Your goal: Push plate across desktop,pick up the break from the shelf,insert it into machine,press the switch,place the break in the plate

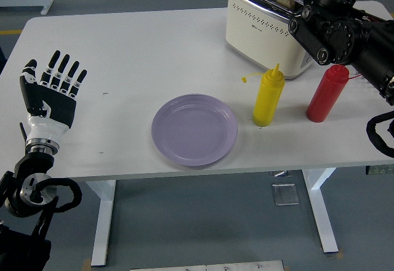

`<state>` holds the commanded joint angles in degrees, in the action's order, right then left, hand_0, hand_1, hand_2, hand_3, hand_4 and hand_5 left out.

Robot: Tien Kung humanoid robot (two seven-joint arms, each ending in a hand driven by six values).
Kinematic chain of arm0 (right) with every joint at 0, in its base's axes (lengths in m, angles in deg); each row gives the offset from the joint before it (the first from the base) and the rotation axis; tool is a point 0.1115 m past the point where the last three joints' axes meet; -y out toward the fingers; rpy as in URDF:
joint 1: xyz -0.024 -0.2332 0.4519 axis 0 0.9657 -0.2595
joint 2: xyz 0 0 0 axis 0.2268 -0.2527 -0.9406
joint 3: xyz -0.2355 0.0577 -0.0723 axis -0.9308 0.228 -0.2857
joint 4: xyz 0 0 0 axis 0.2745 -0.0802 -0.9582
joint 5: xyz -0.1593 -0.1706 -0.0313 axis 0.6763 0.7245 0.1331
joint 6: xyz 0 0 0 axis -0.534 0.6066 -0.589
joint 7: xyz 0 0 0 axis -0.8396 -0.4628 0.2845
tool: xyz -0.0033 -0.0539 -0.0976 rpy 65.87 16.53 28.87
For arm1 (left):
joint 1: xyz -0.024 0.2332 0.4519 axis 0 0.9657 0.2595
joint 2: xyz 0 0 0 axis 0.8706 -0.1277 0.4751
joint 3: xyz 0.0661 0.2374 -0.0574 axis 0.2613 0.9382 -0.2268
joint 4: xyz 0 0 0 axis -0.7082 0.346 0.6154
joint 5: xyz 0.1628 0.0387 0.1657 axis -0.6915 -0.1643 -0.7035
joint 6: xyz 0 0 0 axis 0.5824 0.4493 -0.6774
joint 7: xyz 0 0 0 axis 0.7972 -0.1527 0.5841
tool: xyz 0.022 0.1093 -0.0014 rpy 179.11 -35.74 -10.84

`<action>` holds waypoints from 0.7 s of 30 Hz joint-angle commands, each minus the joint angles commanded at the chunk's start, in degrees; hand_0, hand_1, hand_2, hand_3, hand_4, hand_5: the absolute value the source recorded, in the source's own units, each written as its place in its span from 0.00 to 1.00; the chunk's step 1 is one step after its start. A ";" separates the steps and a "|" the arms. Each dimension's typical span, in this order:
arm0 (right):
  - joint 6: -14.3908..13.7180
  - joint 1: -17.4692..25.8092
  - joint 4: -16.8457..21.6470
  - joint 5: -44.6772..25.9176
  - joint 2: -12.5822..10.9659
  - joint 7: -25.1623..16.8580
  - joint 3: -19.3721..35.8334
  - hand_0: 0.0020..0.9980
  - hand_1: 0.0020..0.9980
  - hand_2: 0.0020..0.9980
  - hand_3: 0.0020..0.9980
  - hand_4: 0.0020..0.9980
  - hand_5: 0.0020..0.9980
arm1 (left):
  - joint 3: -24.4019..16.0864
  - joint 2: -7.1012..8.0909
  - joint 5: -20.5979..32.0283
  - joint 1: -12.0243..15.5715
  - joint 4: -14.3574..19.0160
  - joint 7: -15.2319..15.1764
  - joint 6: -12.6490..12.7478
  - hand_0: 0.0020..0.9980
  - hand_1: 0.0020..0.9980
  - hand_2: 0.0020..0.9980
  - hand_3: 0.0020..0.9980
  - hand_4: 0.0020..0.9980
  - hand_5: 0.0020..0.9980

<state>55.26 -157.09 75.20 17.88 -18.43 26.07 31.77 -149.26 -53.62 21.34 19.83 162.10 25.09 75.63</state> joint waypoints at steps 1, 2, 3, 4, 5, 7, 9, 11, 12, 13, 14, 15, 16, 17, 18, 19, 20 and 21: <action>-0.50 0.03 -0.10 -0.09 0.10 0.02 -0.26 0.41 0.51 0.55 0.67 0.62 0.22 | 0.01 -0.01 0.00 -0.05 -0.01 0.00 0.00 0.86 0.87 0.88 0.79 0.55 1.00; -0.89 0.06 -0.19 -0.17 0.17 0.03 -0.49 0.41 0.51 0.55 0.67 0.62 0.22 | 0.01 -0.02 0.00 -0.08 -0.01 0.00 0.00 0.86 0.87 0.88 0.79 0.55 1.00; -1.06 0.07 -0.24 -0.21 0.20 0.03 -0.60 0.33 0.42 0.51 0.60 0.50 0.10 | 0.00 -0.03 0.00 -0.10 -0.01 0.00 0.00 0.86 0.87 0.88 0.79 0.55 1.00; -1.30 0.11 -0.30 -0.31 0.23 0.07 -0.78 0.33 0.42 0.51 0.60 0.50 0.10 | 0.00 -0.03 0.00 -0.12 -0.01 0.00 0.00 0.86 0.87 0.88 0.79 0.55 1.00; -1.68 0.17 -0.38 -0.51 0.26 0.14 -1.07 0.33 0.42 0.51 0.60 0.50 0.10 | -0.01 -0.04 0.00 -0.16 -0.01 0.00 0.00 0.86 0.87 0.88 0.79 0.55 1.00; -2.20 0.29 -0.52 -0.86 0.28 0.22 -1.50 0.33 0.42 0.51 0.60 0.50 0.10 | -0.04 -0.06 -0.01 -0.21 0.00 0.00 0.00 0.86 0.87 0.88 0.79 0.55 1.00; -2.45 0.43 -0.66 -1.26 0.28 0.26 -1.88 0.28 0.40 0.49 0.56 0.44 0.04 | -0.08 -0.07 -0.02 -0.26 0.00 0.00 0.01 0.86 0.87 0.88 0.79 0.55 1.00; -2.58 0.58 -0.78 -1.67 0.27 0.28 -2.22 0.28 0.40 0.49 0.56 0.44 0.04 | -0.13 -0.08 -0.02 -0.30 0.01 -0.01 0.01 0.86 0.87 0.88 0.79 0.55 1.00; -2.59 0.63 -0.82 -1.83 0.28 0.28 -2.35 0.28 0.40 0.49 0.56 0.44 0.04 | -0.14 -0.08 -0.02 -0.31 0.01 -0.01 0.01 0.86 0.87 0.88 0.79 0.55 1.00; -2.59 0.69 -0.86 -2.00 0.28 0.27 -2.49 0.28 0.40 0.49 0.56 0.44 0.04 | -0.16 -0.08 -0.02 -0.34 0.01 -0.01 0.01 0.86 0.87 0.88 0.79 0.55 1.00; -2.59 0.74 -0.88 -2.16 0.28 0.24 -2.63 0.28 0.40 0.49 0.56 0.44 0.04 | -0.18 -0.08 -0.02 -0.36 0.02 -0.01 0.01 0.86 0.87 0.88 0.79 0.55 1.00; -2.55 0.80 -0.89 -2.34 0.29 0.22 -2.77 0.28 0.39 0.48 0.55 0.41 0.03 | -0.23 -0.09 -0.02 -0.37 0.02 -0.01 0.01 0.86 0.87 0.88 0.79 0.55 1.00; -2.51 0.84 -0.91 -2.48 0.31 0.20 -2.88 0.28 0.39 0.48 0.55 0.41 0.03 | -0.26 -0.09 -0.02 -0.38 0.02 -0.02 0.02 0.86 0.87 0.88 0.79 0.55 1.00; -2.46 0.86 -0.88 -2.61 0.32 0.15 -2.97 0.28 0.39 0.48 0.55 0.41 0.03 | -0.30 -0.09 -0.02 -0.39 0.02 -0.02 0.02 0.86 0.87 0.88 0.79 0.55 1.00; -2.40 0.87 -0.84 -2.68 0.32 0.12 -3.03 0.28 0.39 0.48 0.55 0.41 0.03 | -0.32 -0.09 -0.03 -0.41 0.02 -0.02 0.02 0.86 0.87 0.88 0.79 0.55 1.00; -2.30 0.87 -0.78 -2.73 0.31 0.08 -3.09 0.28 0.39 0.48 0.55 0.41 0.03 | -0.34 -0.09 -0.03 -0.42 0.02 -0.02 0.02 0.86 0.87 0.88 0.79 0.55 1.00; -2.18 0.84 -0.72 -2.71 0.30 0.05 -3.15 0.28 0.39 0.48 0.55 0.41 0.03 | -0.37 -0.09 -0.03 -0.44 0.02 -0.03 0.03 0.86 0.87 0.88 0.79 0.55 1.00; -2.11 0.81 -0.66 -2.61 0.28 0.03 -3.14 0.26 0.38 0.47 0.53 0.40 0.02 | -0.38 -0.10 -0.03 -0.45 0.02 -0.03 0.03 0.86 0.87 0.88 0.79 0.55 1.00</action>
<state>53.15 -156.28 74.54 15.27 -18.16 26.09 28.63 -149.63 -53.72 21.31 19.37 162.11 25.05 75.67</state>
